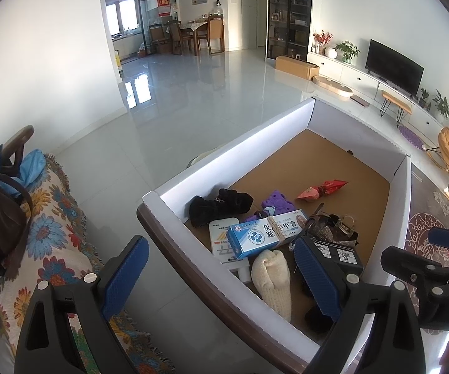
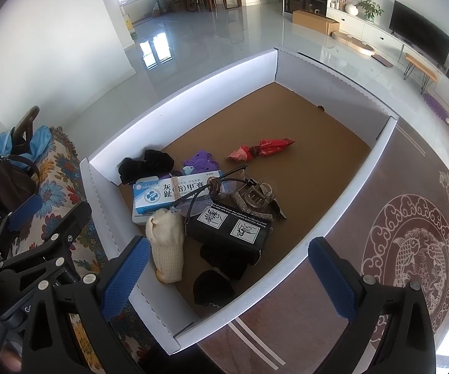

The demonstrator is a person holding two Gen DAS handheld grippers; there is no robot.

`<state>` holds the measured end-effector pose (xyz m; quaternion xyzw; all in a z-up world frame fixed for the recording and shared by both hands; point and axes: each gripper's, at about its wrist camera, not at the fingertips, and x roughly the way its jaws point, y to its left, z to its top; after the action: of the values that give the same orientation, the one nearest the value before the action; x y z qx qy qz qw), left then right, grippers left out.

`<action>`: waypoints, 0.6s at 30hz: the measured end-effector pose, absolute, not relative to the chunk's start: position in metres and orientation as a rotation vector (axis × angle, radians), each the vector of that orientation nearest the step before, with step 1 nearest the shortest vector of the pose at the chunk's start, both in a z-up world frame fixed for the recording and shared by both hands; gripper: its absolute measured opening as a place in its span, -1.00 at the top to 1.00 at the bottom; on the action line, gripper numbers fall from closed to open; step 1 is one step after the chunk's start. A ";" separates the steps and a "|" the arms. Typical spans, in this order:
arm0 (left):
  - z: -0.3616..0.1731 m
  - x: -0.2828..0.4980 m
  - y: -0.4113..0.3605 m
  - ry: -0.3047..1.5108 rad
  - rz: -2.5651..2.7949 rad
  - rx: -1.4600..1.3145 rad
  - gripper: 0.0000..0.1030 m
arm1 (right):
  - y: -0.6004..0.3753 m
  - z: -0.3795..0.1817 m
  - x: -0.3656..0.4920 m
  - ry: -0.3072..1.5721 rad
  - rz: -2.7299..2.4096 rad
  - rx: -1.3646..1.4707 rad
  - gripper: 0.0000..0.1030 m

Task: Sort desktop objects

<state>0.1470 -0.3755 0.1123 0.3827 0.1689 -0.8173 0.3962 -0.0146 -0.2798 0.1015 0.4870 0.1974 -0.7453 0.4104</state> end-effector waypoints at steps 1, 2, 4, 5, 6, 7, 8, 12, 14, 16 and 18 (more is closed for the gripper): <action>0.112 0.147 -0.375 0.429 -2.071 0.970 -0.85 | -0.280 0.101 -0.015 0.496 -1.876 1.227 -0.98; 0.112 0.147 -0.376 0.429 -2.071 0.970 -0.85 | -0.279 0.101 -0.015 0.496 -1.875 1.228 -0.98; 0.112 0.147 -0.376 0.429 -2.071 0.971 -0.85 | -0.280 0.101 -0.015 0.496 -1.875 1.228 -0.98; 0.112 0.147 -0.376 0.429 -2.071 0.971 -0.85 | -0.280 0.101 -0.016 0.496 -1.874 1.228 -0.98; 0.112 0.147 -0.376 0.428 -2.070 0.971 -0.85 | -0.280 0.101 -0.016 0.495 -1.874 1.228 -0.98; 0.112 0.147 -0.376 0.428 -2.070 0.971 -0.85 | -0.280 0.101 -0.016 0.495 -1.874 1.228 -0.98; 0.112 0.147 -0.376 0.427 -2.070 0.972 -0.85 | -0.280 0.101 -0.016 0.495 -1.874 1.228 -0.98; 0.113 0.145 -0.376 0.427 -2.070 0.973 -0.85 | -0.280 0.101 -0.016 0.494 -1.874 1.228 -0.98; 0.112 0.145 -0.376 0.427 -2.069 0.973 -0.85 | -0.279 0.101 -0.015 0.494 -1.873 1.228 -0.98; 0.112 0.144 -0.377 0.426 -2.068 0.973 -0.85 | -0.279 0.101 -0.015 0.494 -1.872 1.227 -0.98; 0.112 0.144 -0.377 0.427 -2.068 0.972 -0.85 | -0.279 0.101 -0.015 0.494 -1.871 1.227 -0.98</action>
<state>0.1435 -0.3768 0.1117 0.3836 0.1687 -0.8165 0.3971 -0.0153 -0.2793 0.1006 0.4880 0.1963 -0.7439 0.4123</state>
